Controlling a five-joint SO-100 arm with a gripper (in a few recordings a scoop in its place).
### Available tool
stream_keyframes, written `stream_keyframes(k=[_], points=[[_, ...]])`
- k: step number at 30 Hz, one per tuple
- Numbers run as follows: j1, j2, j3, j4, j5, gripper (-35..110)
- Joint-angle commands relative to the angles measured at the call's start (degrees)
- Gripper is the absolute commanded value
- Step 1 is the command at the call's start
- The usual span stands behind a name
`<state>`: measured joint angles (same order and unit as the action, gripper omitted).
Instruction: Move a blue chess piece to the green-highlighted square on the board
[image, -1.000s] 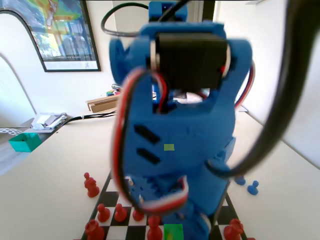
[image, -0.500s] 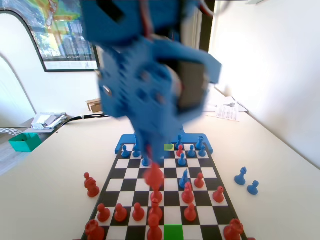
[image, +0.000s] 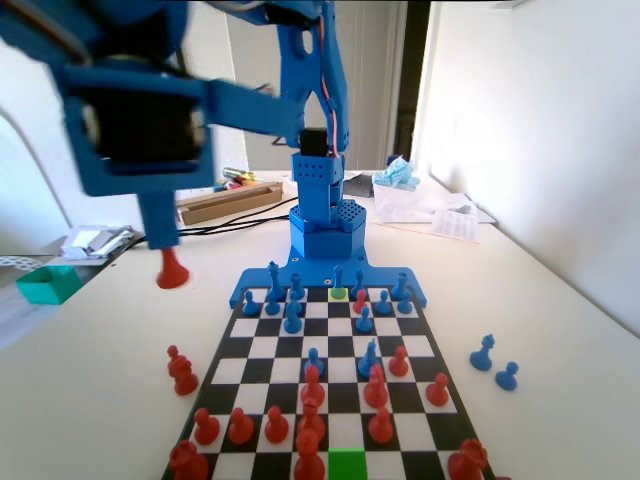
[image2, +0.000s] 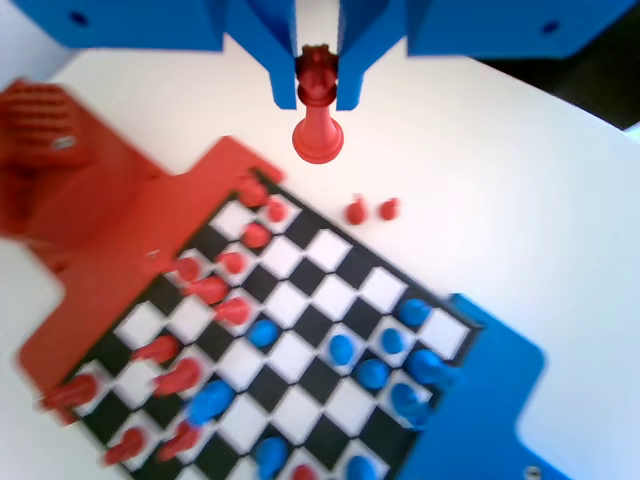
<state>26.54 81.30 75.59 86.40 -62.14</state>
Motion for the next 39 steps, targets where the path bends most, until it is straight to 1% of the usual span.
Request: stream_keyframes(k=[1,8,14,29,39], points=[[5.9,5.2,1.5,0.5,-3.3,1],[11.1,1.8,6.2,-4.3,-6.5,1],[12.4,-2.1,10.6,-11.1,-8.2,1],[10.8,-8.4,21.4,-25.0,-10.9,1],[9.3,-8.6,27.1,-30.8,-11.2,1]])
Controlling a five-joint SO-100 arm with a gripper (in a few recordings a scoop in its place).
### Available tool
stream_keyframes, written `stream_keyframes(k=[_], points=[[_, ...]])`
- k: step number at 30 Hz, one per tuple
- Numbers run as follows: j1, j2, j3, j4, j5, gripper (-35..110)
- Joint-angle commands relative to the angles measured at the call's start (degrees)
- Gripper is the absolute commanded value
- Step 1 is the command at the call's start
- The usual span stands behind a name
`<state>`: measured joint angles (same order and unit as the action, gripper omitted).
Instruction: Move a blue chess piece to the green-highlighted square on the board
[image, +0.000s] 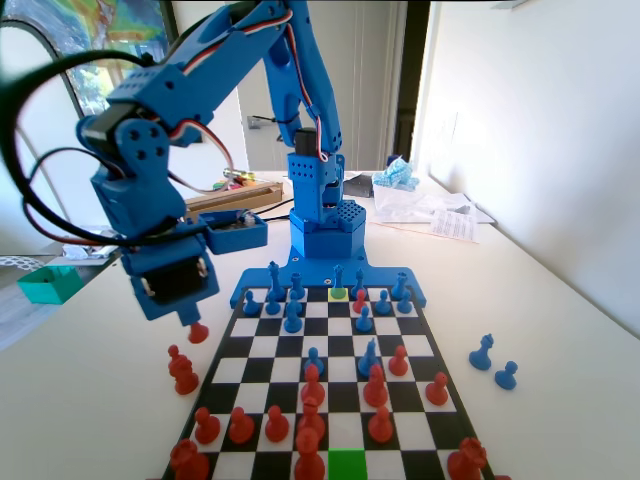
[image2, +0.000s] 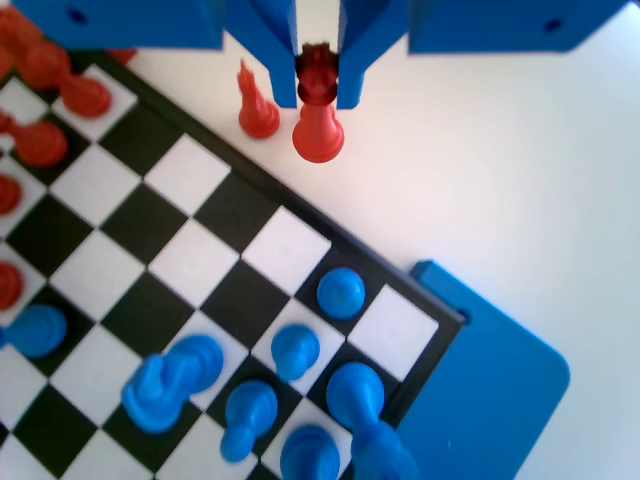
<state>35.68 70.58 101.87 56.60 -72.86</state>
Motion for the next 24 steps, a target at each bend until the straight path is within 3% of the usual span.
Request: stream_keyframes(k=[1,24], points=[[0.0,2.0,1.1,-1.4,-0.4,1],[-0.6,-1.7,2.2,-7.1,-1.0,1]])
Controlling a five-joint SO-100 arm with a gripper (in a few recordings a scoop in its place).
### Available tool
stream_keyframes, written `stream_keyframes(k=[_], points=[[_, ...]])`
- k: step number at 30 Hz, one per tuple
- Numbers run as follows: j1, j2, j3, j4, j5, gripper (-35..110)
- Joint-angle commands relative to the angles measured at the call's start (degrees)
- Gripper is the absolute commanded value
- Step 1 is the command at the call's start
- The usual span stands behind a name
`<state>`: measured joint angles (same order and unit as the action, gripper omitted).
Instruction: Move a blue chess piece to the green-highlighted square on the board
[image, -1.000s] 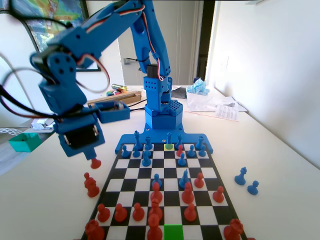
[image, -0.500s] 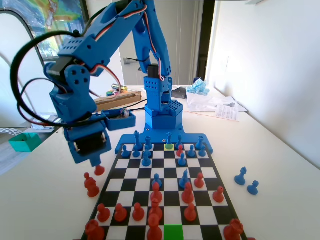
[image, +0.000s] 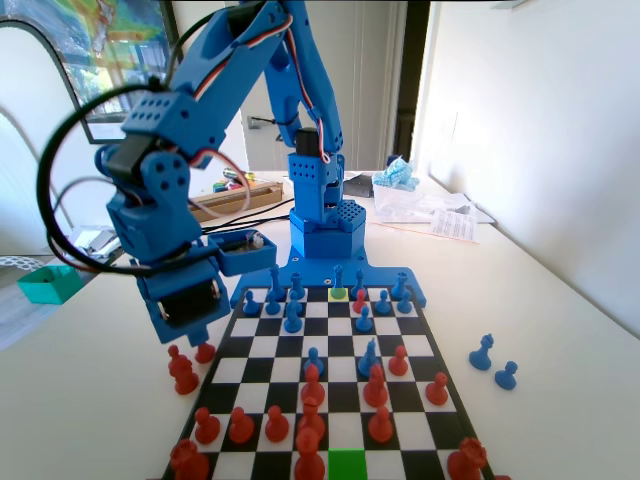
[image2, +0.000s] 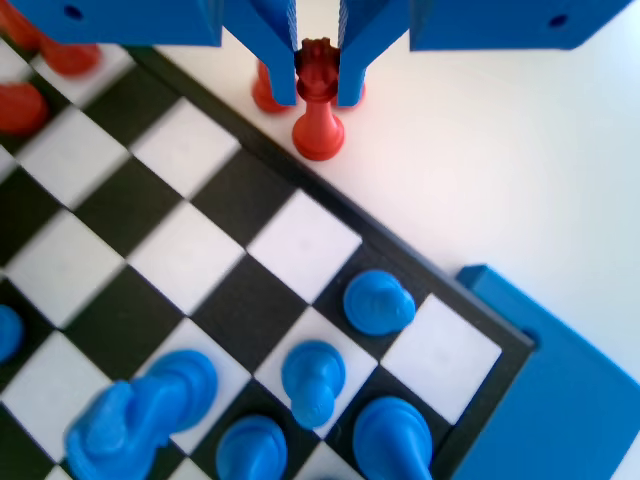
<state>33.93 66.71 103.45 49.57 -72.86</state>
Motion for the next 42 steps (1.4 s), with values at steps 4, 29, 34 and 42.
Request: stream_keyframes(k=[4,29,34,42], points=[[1.1,2.2,1.4,-0.7,-1.7,4],[0.4,8.1,-5.8,7.6,-1.8,15],[-2.2,13.6,-9.8,15.1,-0.8,19],[-10.2,26.2,-10.4,26.3,-0.2,17]])
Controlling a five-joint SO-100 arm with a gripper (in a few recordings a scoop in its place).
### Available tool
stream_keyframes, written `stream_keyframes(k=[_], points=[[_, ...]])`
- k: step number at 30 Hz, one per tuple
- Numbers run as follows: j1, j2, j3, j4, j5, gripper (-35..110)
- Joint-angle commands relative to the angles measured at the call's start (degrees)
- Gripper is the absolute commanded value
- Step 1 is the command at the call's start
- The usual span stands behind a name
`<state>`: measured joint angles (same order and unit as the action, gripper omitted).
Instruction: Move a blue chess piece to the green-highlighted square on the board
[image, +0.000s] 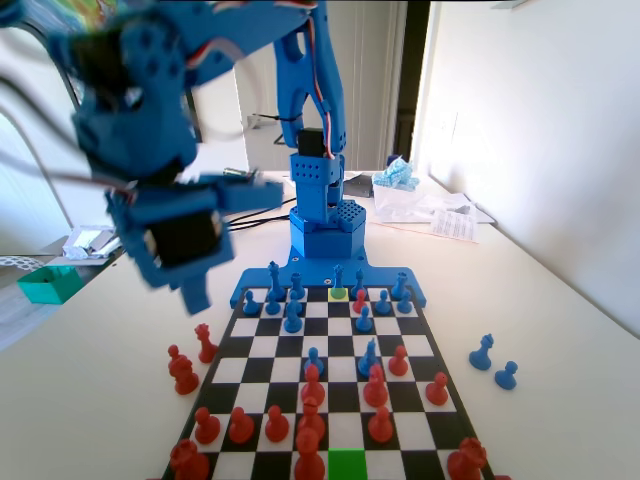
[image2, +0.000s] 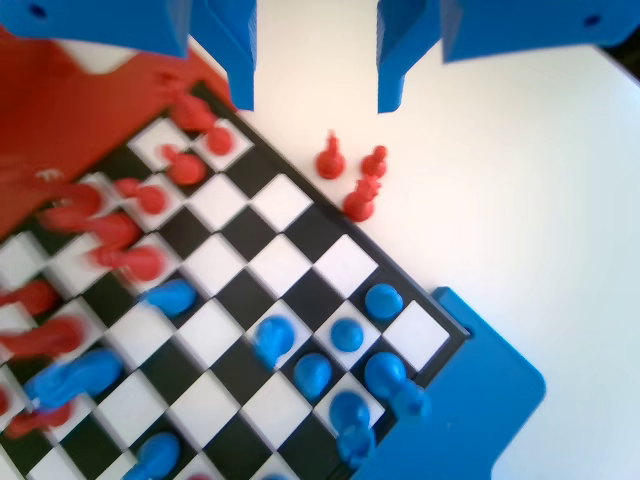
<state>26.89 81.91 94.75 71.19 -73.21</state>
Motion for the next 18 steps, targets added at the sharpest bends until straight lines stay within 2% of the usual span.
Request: stream_keyframes(k=[1,10,18], points=[[-4.7,12.9,-0.5,5.2,0.6,17],[-20.1,25.5,14.1,7.0,4.5,14],[-25.7,27.7,27.7,1.2,4.1,14]])
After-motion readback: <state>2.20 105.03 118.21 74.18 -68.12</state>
